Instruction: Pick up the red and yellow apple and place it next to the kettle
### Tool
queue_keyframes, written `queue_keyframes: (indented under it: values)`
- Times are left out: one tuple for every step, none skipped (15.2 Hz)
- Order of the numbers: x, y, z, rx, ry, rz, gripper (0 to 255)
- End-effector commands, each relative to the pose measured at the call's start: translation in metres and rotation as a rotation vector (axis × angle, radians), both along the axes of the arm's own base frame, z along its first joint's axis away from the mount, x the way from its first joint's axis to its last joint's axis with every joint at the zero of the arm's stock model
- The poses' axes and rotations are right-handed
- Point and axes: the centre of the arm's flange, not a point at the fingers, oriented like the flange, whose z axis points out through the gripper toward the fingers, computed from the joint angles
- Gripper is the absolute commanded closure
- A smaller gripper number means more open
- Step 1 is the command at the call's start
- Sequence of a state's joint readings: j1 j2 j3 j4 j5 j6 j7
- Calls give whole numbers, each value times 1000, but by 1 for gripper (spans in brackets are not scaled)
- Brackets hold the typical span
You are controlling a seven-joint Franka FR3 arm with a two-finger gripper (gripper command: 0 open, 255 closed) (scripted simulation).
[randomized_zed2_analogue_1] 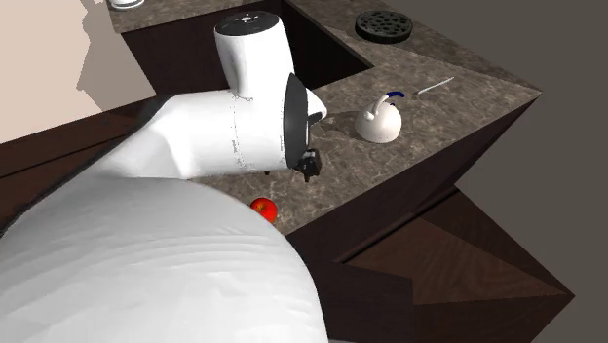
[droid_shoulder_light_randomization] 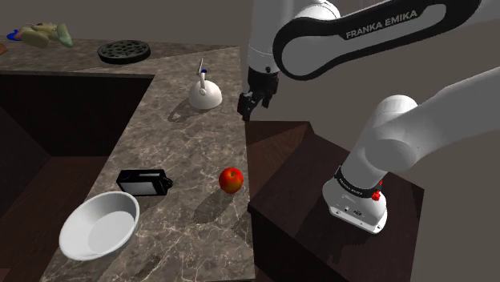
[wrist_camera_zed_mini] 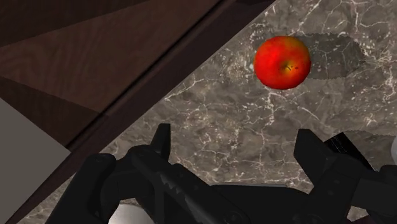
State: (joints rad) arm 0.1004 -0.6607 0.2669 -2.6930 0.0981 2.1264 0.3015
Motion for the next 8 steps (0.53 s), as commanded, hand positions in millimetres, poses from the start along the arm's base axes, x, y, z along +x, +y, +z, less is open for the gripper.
queue_keyframes:
  values:
    - [0,16,-21,1,2,-3,0]
    - [0,23,-32,1,5,-4,0]
    - [1,30,-43,2,7,-5,0]
    - [1,37,-54,2,9,-7,0]
    - [1,44,-65,2,11,-8,0]
    - [2,51,-77,2,13,-9,0]
    - [2,58,-88,2,15,-10,0]
    - [3,64,-99,2,18,-11,0]
